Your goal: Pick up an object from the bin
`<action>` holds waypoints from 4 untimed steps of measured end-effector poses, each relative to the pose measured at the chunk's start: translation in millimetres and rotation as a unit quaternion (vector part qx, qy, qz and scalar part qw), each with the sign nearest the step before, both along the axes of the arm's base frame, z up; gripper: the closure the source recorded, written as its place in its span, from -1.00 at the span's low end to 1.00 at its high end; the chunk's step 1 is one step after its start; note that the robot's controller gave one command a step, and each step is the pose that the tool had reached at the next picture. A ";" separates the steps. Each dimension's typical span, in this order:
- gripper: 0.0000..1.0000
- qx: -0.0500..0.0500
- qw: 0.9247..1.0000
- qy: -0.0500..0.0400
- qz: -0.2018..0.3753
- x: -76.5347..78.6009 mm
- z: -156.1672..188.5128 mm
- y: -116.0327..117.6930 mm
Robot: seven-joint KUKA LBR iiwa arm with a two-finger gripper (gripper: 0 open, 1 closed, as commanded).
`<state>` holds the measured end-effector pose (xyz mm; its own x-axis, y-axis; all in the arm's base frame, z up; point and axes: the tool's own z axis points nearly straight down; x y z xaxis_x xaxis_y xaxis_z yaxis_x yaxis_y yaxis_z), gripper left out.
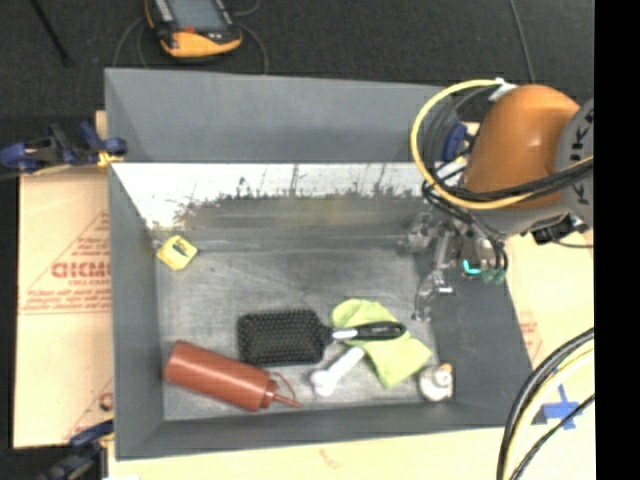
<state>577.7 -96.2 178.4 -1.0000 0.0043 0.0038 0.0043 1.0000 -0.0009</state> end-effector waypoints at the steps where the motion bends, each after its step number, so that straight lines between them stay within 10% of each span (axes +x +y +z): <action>1: -1.00 -0.001 1.000 -0.004 0.001 1.7 4.7 0.2; 2: 1.00 0.001 0.998 -0.007 0.064 -13.7 -72.8 41.1; 4: 1.00 0.000 0.998 -0.001 0.067 -15.0 -35.1 44.6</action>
Offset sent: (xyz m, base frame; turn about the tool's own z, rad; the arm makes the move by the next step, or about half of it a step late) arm -0.0177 0.0410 -0.0780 -0.1295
